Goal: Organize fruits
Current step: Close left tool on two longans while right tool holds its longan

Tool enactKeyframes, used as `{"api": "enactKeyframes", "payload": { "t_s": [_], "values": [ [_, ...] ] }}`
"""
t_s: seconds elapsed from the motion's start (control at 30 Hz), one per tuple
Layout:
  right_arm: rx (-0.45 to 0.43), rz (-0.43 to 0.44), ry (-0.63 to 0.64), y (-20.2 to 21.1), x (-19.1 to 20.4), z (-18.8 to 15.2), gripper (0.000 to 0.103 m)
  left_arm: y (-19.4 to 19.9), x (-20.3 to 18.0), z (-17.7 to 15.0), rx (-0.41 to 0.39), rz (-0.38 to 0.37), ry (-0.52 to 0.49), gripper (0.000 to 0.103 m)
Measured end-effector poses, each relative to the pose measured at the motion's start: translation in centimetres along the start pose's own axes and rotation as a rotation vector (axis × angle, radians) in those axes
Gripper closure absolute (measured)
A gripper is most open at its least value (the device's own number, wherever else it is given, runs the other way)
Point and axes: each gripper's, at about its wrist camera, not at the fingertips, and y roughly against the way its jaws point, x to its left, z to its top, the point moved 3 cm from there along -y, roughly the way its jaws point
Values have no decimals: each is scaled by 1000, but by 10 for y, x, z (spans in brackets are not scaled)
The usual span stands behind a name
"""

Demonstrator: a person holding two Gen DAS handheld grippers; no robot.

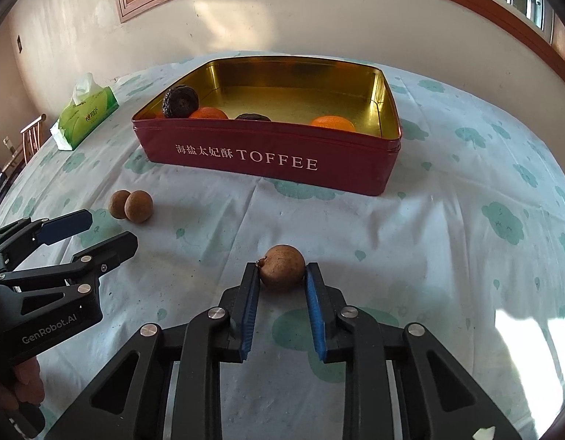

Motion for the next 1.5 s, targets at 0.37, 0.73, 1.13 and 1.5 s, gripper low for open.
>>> {"api": "enactKeyframes", "payload": {
  "t_s": [0.37,0.73,1.13,1.5],
  "values": [
    [-15,-18,-3,2,-6,0,80,-1,-4,4,-12,-11,-14,37],
    [-55,-32,-18,1,-22,-1,80,-12,0,11,-1,-36,17,37],
    [-54,-31,-18,0,-22,-2,79,-23,-3,19,-16,-13,1,46],
    [-54,-34,-15,0,-22,-2,79,-20,-4,17,-28,-18,-1,55]
  ]
}}
